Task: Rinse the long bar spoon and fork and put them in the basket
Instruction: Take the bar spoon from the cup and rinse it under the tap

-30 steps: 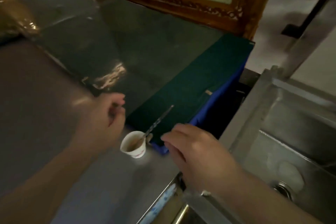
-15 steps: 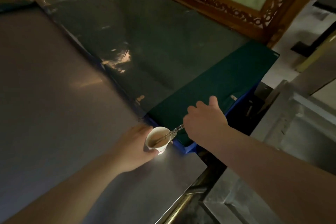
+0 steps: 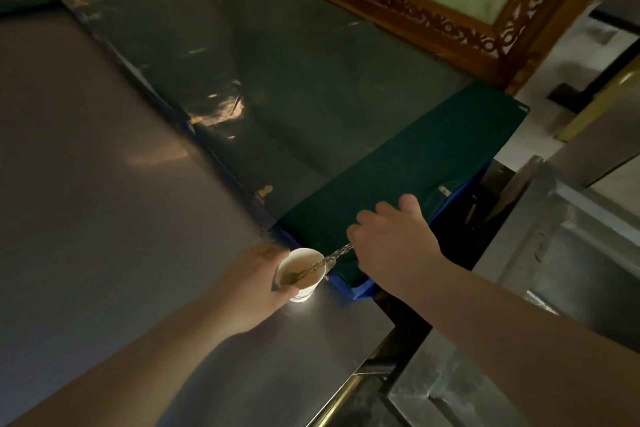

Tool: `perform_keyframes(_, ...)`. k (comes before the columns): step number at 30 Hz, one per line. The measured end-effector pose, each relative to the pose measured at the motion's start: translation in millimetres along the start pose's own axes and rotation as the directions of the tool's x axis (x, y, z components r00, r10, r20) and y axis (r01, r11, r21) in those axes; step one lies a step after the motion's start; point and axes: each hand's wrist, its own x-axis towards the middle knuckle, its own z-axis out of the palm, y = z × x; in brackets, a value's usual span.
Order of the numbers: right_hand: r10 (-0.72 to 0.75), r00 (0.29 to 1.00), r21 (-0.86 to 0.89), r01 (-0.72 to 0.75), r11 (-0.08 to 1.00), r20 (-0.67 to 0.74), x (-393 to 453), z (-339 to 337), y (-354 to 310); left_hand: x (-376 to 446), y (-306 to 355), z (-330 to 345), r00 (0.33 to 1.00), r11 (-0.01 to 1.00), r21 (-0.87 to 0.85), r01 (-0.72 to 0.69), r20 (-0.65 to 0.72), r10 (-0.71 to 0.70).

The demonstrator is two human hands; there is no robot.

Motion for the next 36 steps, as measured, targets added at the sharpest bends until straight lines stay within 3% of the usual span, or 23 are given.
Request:
perform_keyframes(5, -0.025, 1.000, 0.000, 0.025, 1.000, 0.008, -4.4, -1.1, 4.5, -0.5, -0.2, 1.1, 1.000, 1.000, -0.016, 0.003, -0.002, -0.003)
perform_keyframes(14, -0.014, 0.990, 0.069, 0.024, 0.997, -0.137, -22.5, -3.8, 12.7, -1.7, -1.6, 3.4, 1.000, 1.000, -0.017, -0.011, -0.011, 0.011)
perform_keyframes(20, 0.009, 0.988, 0.082, 0.004, 0.997, -0.157, -38.1, -9.6, 22.3, -2.9, 0.5, -0.6, 0.999, 0.999, -0.034, 0.030, 0.026, -0.029)
perform_keyframes(26, 0.102, 0.960, 0.126, -0.071, 0.990, -0.261, -59.9, -12.0, 32.5, -12.2, 3.0, -8.8, 0.975, 0.972, -0.067, 0.224, 0.032, -0.222)
perform_keyframes(32, 0.215, 0.902, 0.225, -0.136, 0.965, -0.375, -106.0, -3.9, 57.1, -28.2, 40.8, -26.2, 0.925, 0.881, -0.399, 0.253, -0.167, -0.342)
perform_keyframes(34, 0.265, 0.888, 0.268, -0.169, 0.948, -0.376, -126.5, 0.5, 68.4, -32.7, 62.2, -29.0, 0.909, 0.784, -0.571, 0.243, -0.148, -0.390)
perform_keyframes(36, 0.316, 0.871, 0.315, -0.201, 0.928, -0.376, -149.3, 6.5, 81.4, -32.6, 88.8, -27.9, 0.915, 0.659, -0.707, 0.256, -0.043, -0.402)
